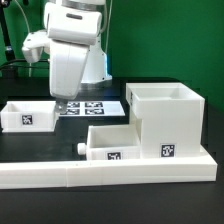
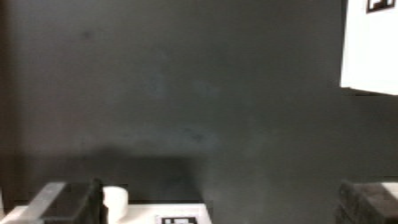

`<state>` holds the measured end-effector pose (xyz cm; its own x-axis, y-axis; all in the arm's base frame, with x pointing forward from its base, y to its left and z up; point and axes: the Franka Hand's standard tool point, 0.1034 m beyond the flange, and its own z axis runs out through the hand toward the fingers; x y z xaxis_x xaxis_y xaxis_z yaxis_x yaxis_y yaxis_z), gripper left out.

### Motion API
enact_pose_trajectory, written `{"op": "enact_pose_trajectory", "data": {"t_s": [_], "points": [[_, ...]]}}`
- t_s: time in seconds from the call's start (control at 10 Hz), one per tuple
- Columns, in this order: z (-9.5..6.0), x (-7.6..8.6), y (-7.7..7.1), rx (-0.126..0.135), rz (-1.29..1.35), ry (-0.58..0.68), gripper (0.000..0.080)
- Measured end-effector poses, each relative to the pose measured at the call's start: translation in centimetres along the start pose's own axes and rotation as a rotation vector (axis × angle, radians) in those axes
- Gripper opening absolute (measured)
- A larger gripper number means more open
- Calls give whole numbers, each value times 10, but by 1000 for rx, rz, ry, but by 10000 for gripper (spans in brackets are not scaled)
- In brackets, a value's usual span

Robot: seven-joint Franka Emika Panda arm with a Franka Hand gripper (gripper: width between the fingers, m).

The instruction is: Assemble drawer

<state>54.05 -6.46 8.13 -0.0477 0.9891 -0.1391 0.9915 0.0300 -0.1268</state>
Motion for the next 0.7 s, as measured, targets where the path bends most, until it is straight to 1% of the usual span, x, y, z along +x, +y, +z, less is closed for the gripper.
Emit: {"op": "enact_pose_trajectory", "data": {"t_s": [0.1,0.2,0.4,0.7], "points": [[18,-4,1,2,-14,48,649],[27,-6,0,13,-17,88,649],[35,-12,-3,17,-2,169,649],[46,-13,-8,33,13,248,649]]}}
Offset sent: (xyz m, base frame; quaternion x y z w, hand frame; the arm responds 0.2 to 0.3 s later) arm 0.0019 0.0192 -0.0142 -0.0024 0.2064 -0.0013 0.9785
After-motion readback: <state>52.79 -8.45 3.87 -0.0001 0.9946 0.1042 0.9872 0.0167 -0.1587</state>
